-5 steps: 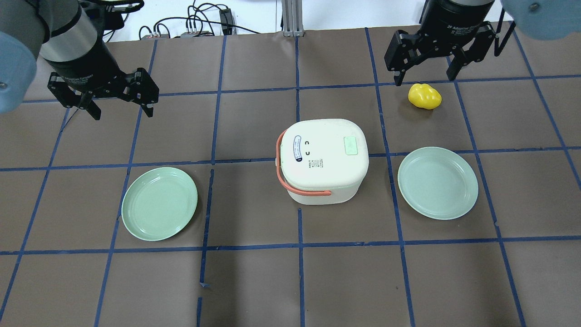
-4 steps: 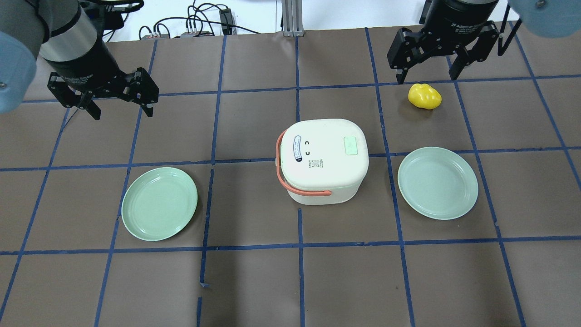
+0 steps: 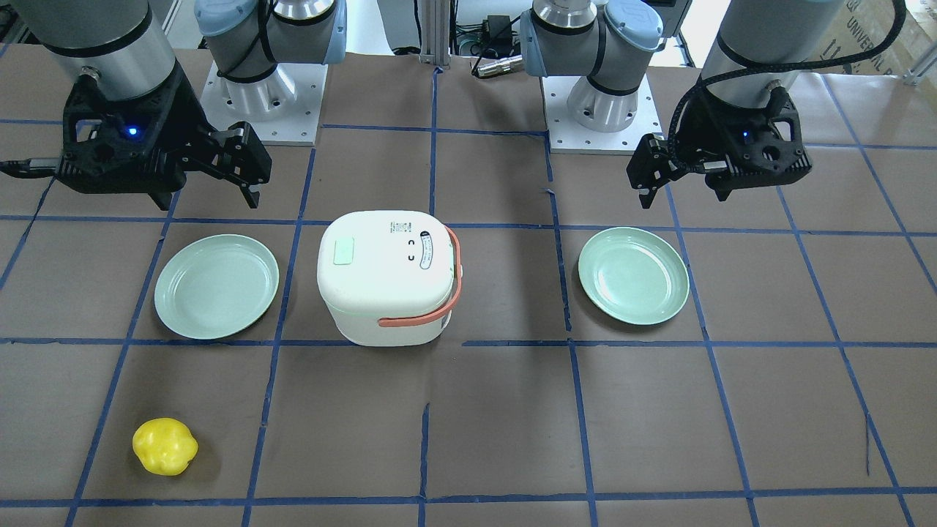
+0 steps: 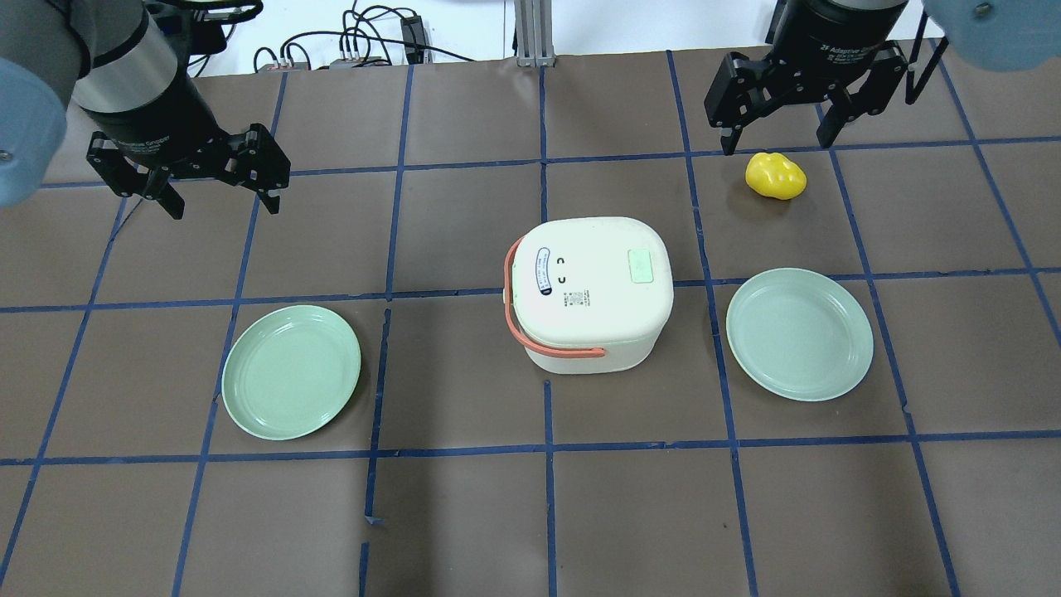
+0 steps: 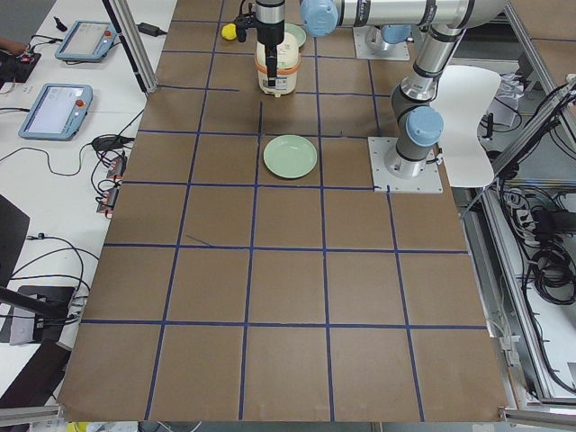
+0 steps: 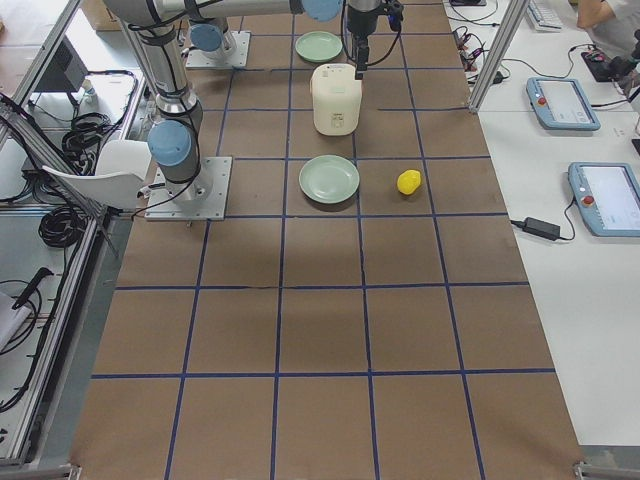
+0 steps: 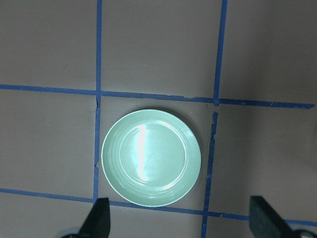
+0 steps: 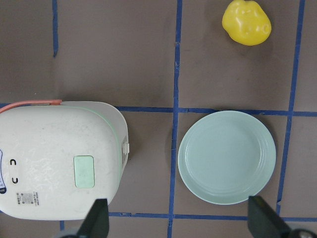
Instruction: Press rice cooker button
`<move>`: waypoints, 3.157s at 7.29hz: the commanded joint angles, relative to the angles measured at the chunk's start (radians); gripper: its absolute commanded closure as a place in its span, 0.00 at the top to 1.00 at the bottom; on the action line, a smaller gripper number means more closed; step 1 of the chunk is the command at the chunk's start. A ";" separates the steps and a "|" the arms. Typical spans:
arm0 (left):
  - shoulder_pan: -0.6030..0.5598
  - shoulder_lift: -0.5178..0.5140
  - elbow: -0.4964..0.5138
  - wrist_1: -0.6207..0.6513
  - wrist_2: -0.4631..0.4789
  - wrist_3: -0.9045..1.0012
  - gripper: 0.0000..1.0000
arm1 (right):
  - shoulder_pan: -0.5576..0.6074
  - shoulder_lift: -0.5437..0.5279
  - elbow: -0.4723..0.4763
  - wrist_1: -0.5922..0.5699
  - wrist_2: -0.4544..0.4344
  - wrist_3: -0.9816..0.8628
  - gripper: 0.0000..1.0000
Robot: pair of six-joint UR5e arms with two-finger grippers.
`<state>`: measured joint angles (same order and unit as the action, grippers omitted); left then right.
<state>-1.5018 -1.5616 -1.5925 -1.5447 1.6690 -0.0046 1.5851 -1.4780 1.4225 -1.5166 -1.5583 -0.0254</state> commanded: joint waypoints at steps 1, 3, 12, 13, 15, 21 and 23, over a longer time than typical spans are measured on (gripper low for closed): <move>0.000 0.000 0.000 0.002 0.000 0.000 1.00 | 0.006 -0.002 0.001 -0.001 -0.005 0.002 1.00; 0.000 0.000 0.000 0.000 0.000 0.000 1.00 | -0.004 0.002 0.003 0.000 -0.008 -0.002 1.00; 0.000 0.000 0.000 0.000 0.000 0.000 1.00 | 0.151 0.013 0.051 -0.047 0.007 0.180 0.06; 0.000 0.000 0.000 0.000 0.000 0.000 1.00 | 0.174 0.030 0.109 -0.113 0.004 0.223 0.06; 0.000 0.000 0.000 0.000 0.000 0.000 1.00 | 0.193 0.054 0.221 -0.262 0.006 0.231 0.06; 0.000 0.000 0.000 0.000 0.000 0.000 1.00 | 0.210 0.050 0.293 -0.330 0.007 0.243 0.04; 0.000 0.000 -0.001 0.000 0.000 0.000 1.00 | 0.204 0.061 0.288 -0.343 0.006 0.231 0.04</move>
<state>-1.5018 -1.5616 -1.5928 -1.5441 1.6690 -0.0046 1.7925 -1.4224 1.7131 -1.8532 -1.5513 0.2114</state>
